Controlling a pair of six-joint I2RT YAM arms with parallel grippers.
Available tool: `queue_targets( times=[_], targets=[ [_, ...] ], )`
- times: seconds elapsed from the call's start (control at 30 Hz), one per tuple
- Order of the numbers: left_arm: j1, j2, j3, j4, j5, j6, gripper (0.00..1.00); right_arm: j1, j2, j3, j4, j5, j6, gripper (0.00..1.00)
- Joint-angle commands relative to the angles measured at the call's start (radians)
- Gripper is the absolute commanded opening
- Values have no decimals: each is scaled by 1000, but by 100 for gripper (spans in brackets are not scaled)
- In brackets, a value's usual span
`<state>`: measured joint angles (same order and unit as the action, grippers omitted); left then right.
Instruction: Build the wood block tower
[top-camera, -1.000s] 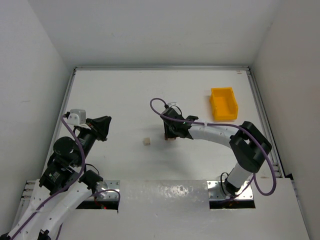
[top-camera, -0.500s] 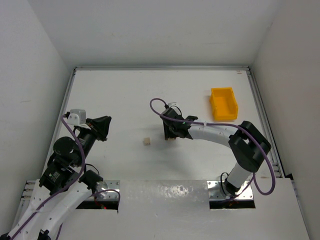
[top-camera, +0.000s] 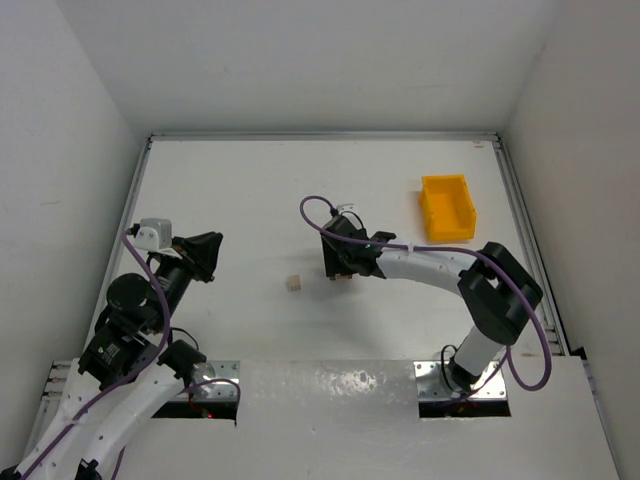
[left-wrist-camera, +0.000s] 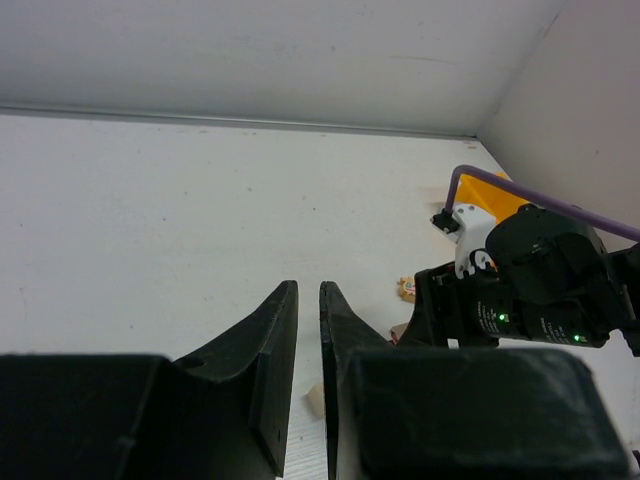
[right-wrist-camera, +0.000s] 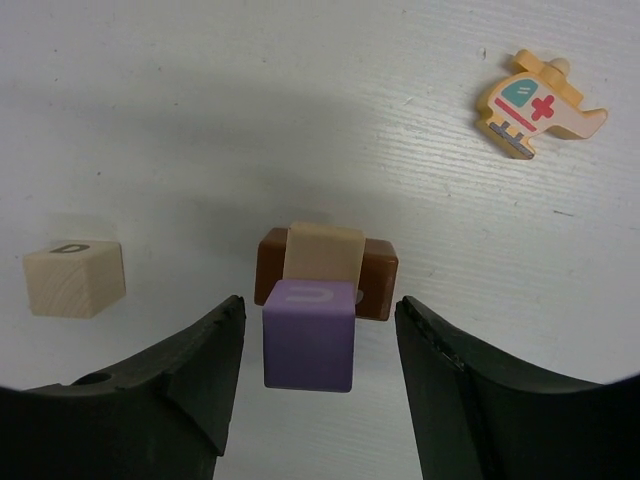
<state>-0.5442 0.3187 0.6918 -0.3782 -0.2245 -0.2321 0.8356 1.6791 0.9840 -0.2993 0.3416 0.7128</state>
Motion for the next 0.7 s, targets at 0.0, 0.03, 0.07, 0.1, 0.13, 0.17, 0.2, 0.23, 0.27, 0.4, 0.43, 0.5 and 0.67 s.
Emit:
queue_targets(
  times=[0.0, 0.03, 0.07, 0.1, 0.13, 0.17, 0.2, 0.23, 0.27, 0.4, 0.43, 0.5, 0.67],
  targets=[
    [-11, 0, 5, 33, 2, 13, 13, 8, -61, 4, 31, 45, 7, 62],
    [-10, 2, 5, 32, 4, 14, 13, 8, -80, 4, 34, 50, -2, 64],
    [-10, 0, 5, 33, 2, 13, 13, 8, -93, 5, 34, 62, -9, 65],
    [-10, 2, 5, 32, 1, 14, 13, 8, -105, 8, 35, 69, -16, 67],
    [-11, 0, 5, 33, -1, 14, 13, 8, -133, 12, 37, 80, -33, 68],
    [-10, 2, 5, 32, -3, 14, 13, 8, -150, 12, 42, 80, -42, 68],
    [-11, 0, 5, 33, -4, 14, 13, 10, -166, 1, 57, 89, -50, 67],
    [-11, 2, 5, 32, -6, 14, 13, 13, -186, -10, 74, 94, -62, 66],
    [-10, 3, 5, 32, -6, 14, 13, 16, -224, -22, 97, 99, -68, 65],
    [-10, 8, 8, 28, -24, 13, 13, 46, -242, -9, 141, 62, -105, 15],
    [-8, 8, 8, 28, -29, 11, 13, 65, -225, 10, 129, 54, -117, 8],
    [-7, 13, 8, 27, -36, 10, 13, 94, -165, 63, 97, 34, -140, 2],
    [7, 10, 9, 22, -67, 8, 13, 152, -26, 154, 49, 37, -151, 6]
  ],
)
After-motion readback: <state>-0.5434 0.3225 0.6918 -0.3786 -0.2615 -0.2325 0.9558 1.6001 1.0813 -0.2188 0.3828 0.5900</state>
